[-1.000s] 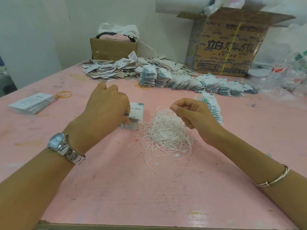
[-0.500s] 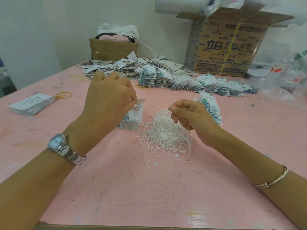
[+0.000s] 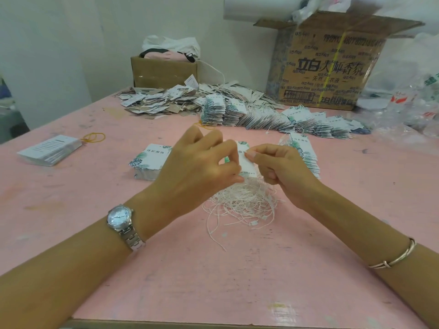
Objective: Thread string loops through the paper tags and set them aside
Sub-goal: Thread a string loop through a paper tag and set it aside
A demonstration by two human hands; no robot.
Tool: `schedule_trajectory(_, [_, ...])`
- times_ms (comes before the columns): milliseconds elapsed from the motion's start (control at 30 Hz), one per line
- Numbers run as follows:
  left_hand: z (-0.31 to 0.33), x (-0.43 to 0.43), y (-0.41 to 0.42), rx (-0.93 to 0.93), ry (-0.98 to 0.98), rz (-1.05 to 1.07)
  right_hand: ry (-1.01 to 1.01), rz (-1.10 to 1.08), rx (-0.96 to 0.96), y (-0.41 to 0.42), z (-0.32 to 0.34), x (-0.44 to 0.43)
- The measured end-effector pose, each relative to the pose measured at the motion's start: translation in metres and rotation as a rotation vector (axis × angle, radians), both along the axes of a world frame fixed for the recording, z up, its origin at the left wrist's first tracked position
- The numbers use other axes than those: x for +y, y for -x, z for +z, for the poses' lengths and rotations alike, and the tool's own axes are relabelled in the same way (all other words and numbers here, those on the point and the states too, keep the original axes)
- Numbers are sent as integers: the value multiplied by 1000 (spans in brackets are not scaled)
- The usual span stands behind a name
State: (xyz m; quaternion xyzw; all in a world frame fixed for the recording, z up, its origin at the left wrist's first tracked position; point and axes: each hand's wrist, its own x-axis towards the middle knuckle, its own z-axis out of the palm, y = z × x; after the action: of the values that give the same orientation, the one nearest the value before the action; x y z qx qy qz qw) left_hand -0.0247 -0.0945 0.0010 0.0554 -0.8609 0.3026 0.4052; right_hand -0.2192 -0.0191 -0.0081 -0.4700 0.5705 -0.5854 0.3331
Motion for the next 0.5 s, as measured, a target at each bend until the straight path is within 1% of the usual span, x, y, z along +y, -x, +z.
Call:
schedule_trajectory(67, [2, -5, -2, -4, -99, 88, 18, -35, -19, 2, 1, 0])
schedule_trajectory(100, [4, -9, -3, 17, -149, 166, 23, -53, -26, 3, 2, 0])
schedule_trajectory(233, [18, -34, -20, 67, -413, 627, 20, -84, -28, 7, 2, -2])
schedule_trajectory(300, [20, -49, -33, 87, -506, 784, 16, -83, -18, 7, 0, -2])
schedule_trajectory(367, [16, -64, -44, 29, -590, 945, 16, -78, -10, 7, -1, -3])
schedule_trajectory(433, [10, -75, -50, -22, -688, 1025, 18, -77, -10, 7, -1, -3])
schedule_trajectory(500, [7, -81, -54, -2, -771, 1018, 17, -77, -12, 6, -1, -3])
